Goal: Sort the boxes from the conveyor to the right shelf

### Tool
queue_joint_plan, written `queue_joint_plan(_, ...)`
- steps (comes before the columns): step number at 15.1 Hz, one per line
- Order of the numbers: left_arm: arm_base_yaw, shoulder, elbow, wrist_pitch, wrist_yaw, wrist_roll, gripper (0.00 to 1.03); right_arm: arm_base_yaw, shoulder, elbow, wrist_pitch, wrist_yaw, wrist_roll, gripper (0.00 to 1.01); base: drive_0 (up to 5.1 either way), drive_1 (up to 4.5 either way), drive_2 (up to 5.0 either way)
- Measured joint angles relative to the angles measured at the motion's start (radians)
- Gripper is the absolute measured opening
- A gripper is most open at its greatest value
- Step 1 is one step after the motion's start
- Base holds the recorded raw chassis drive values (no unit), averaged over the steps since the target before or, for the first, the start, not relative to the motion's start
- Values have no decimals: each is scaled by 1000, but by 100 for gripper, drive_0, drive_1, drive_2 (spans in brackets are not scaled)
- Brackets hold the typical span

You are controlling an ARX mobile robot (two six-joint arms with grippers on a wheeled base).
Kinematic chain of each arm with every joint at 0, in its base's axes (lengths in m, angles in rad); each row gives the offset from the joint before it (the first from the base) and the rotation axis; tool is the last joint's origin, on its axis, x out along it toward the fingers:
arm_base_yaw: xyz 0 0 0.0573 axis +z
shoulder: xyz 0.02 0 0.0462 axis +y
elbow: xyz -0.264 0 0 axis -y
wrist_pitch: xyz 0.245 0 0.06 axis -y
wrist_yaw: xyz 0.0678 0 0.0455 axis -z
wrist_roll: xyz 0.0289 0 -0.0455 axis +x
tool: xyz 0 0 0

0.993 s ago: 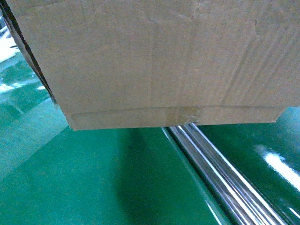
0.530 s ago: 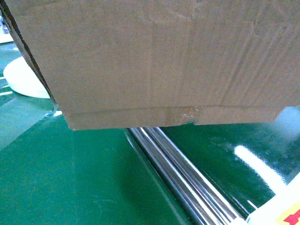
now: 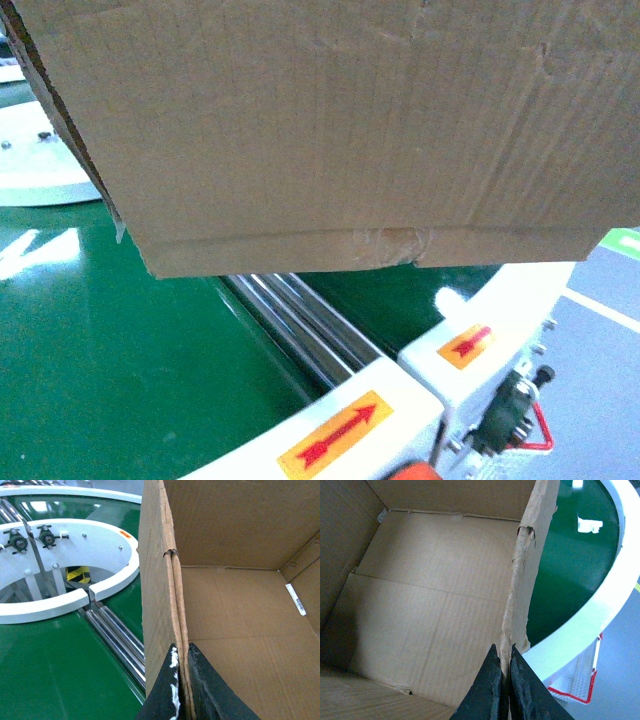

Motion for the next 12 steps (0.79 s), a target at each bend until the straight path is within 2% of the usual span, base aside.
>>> queue_joint_plan(2, 0, 0, 0, -2, -1, 0, 2, 0, -1, 0, -2, 0, 0, 2, -135, -413, 143)
queue_joint_plan(12, 0, -8, 1, -1, 0, 3, 2, 0, -6, 0, -2, 0, 0, 2, -143, -143, -143)
